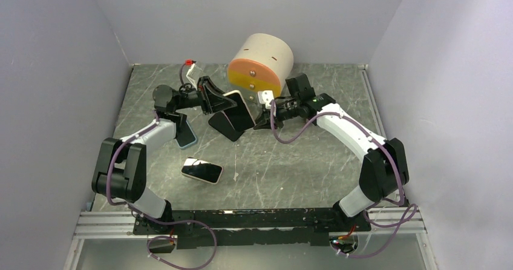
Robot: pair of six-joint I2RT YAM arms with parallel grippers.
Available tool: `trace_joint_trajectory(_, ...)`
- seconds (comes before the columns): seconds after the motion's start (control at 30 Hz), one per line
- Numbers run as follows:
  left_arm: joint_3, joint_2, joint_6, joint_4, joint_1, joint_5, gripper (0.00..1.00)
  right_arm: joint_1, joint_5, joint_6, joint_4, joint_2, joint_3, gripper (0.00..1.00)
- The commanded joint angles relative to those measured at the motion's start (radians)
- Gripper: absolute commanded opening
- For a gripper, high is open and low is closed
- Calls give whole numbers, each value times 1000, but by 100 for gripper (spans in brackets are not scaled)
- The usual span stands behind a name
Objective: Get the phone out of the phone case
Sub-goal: Remove the phone case from the phone.
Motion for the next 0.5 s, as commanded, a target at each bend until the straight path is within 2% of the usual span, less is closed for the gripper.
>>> trace_joint_trajectory(0.0,26,-5,-90,8,-29,115,2,6,46,-189,32,-3,118,0)
trace_joint_trajectory(0.27,45,-70,131,-280,-51,116,3,39,163,-293,-25,-10,162,0)
trace_joint_trajectory(0.4,56,-102,239,-427,-58,97,2,40,139,-271,5,-9,162,0)
trace_joint_trajectory(0.47,55,-109,238,-424,-63,108,2,40,112,-238,54,-16,140,0)
